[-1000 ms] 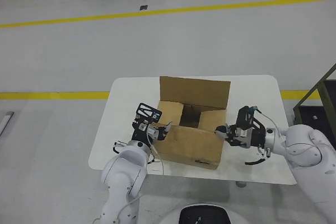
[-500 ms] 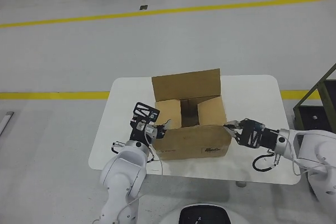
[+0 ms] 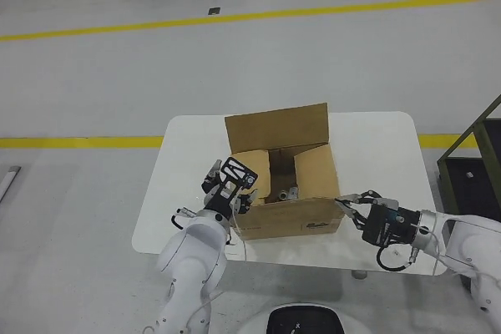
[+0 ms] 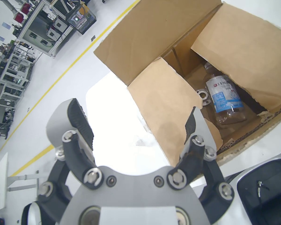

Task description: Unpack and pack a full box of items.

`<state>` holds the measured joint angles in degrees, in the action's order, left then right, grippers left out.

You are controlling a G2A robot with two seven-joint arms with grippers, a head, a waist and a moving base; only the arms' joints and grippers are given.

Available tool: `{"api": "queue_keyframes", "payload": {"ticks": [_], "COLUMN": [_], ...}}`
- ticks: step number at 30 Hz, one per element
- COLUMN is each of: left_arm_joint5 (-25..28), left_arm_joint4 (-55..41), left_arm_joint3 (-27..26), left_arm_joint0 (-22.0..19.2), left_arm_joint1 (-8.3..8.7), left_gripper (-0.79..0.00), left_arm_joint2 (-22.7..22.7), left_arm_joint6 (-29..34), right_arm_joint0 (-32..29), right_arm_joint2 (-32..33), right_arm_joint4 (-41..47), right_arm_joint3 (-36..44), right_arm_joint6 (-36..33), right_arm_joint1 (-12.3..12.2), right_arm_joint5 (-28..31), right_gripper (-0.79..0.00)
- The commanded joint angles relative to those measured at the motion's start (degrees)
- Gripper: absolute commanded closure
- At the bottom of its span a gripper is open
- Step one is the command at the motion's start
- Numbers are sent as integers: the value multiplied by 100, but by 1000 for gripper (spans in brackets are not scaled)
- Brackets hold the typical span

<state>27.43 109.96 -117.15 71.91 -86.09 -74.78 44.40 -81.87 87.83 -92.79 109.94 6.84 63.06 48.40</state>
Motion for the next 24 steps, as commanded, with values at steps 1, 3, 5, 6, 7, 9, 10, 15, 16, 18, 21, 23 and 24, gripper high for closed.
{"api": "queue_keyframes", "payload": {"ticks": [1,3,5,6,7,9,10,15,16,18,21,23,24], "left_arm_joint5": [298,407,524,528,583,671,679,1009,1068,1140,1231,1277,1295], "left_arm_joint4": [-81,-259,-304,-346,-363,-428,-472,-550,-595,-663,-718,-777,-826], "left_arm_joint3": [-43,-186,-281,-309,-340,-388,-404,-475,-491,-536,-577,-602,-620], "left_arm_joint0": [44,76,89,103,109,138,160,241,268,312,356,385,400], "left_arm_joint1": [19,28,42,46,53,67,72,119,128,145,170,185,192], "left_gripper": [-785,-785,-785,-785,-785,-785,-785,-785,-785,-785,-785,-785,-785], "left_arm_joint2": [54,25,49,47,61,73,66,95,98,91,102,107,105], "left_arm_joint6": [60,166,203,225,244,266,290,358,355,368,383,390,396], "right_arm_joint0": [-33,-63,-58,-53,-47,-49,-42,105,157,294,497,598,643], "right_arm_joint2": [2,40,138,206,269,388,446,431,352,81,-453,-828,-964], "right_arm_joint4": [112,538,1095,1401,1676,2332,2627,3574,3646,3533,3388,3147,3103], "right_arm_joint3": [-58,-189,-306,-367,-389,-471,-515,-613,-645,-648,-773,-867,-945], "right_arm_joint6": [25,105,176,188,201,228,188,-489,-700,-1121,-1481,-1636,-1638], "right_arm_joint1": [-4,4,10,13,14,17,16,24,29,42,84,108,121], "right_arm_joint5": [-47,-79,-99,-123,-145,-147,-169,-625,-772,-982,-1109,-1039,-1019], "right_gripper": [-345,-785,-785,-785,-785,-785,-785,-252,-12,0,0,0,0]}}
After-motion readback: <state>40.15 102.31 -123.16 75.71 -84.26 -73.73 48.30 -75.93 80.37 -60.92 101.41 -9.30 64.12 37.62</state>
